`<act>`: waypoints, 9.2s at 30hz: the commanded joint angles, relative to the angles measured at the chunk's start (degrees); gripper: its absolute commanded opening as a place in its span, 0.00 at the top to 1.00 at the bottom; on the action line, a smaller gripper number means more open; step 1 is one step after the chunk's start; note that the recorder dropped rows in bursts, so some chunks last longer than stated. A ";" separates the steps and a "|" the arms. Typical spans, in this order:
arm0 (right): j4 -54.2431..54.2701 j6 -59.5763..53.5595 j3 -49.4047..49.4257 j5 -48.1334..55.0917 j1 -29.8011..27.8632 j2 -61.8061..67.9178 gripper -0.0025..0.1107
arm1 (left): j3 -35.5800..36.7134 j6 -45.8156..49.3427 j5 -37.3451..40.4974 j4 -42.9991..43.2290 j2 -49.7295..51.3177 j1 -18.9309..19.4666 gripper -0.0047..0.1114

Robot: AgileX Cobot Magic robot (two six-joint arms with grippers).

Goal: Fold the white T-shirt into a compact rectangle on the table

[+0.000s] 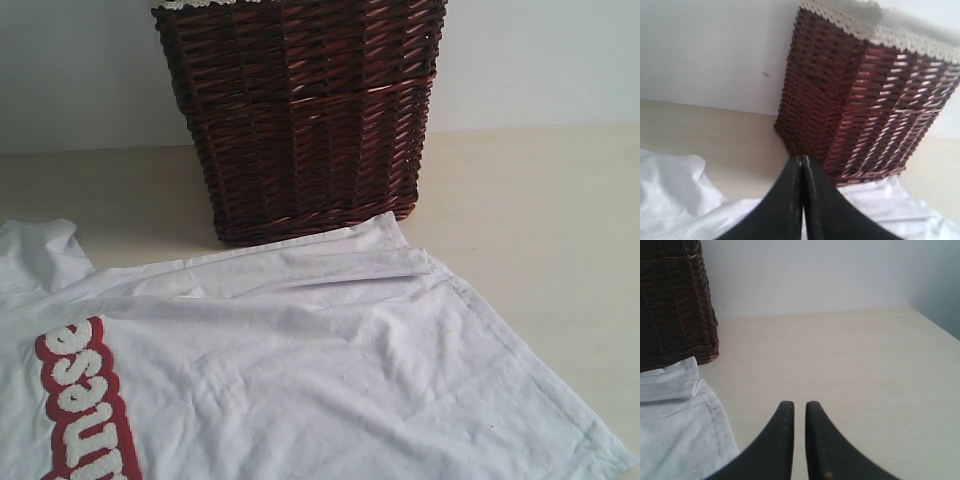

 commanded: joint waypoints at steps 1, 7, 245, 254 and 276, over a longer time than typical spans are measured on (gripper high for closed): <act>-0.19 -0.42 0.30 -0.33 -0.34 -0.38 0.88 | 0.63 -2.83 0.01 10.04 -0.43 -0.31 0.96; -0.19 -0.42 0.30 -0.33 -0.34 -0.38 0.88 | 10.31 -10.99 2.00 10.39 -5.78 0.85 0.96; 6.61 -114.22 -69.61 52.16 -10.08 105.06 0.14 | 14.13 -54.00 7.26 82.75 -23.44 1.68 0.96; 8.70 -115.37 -68.62 42.86 -10.59 113.48 0.14 | 14.13 -54.00 7.26 82.75 -23.44 1.68 0.96; 1.35 -115.27 -59.94 26.81 -10.59 120.45 0.70 | 14.13 -54.00 7.26 82.75 -23.44 1.68 0.96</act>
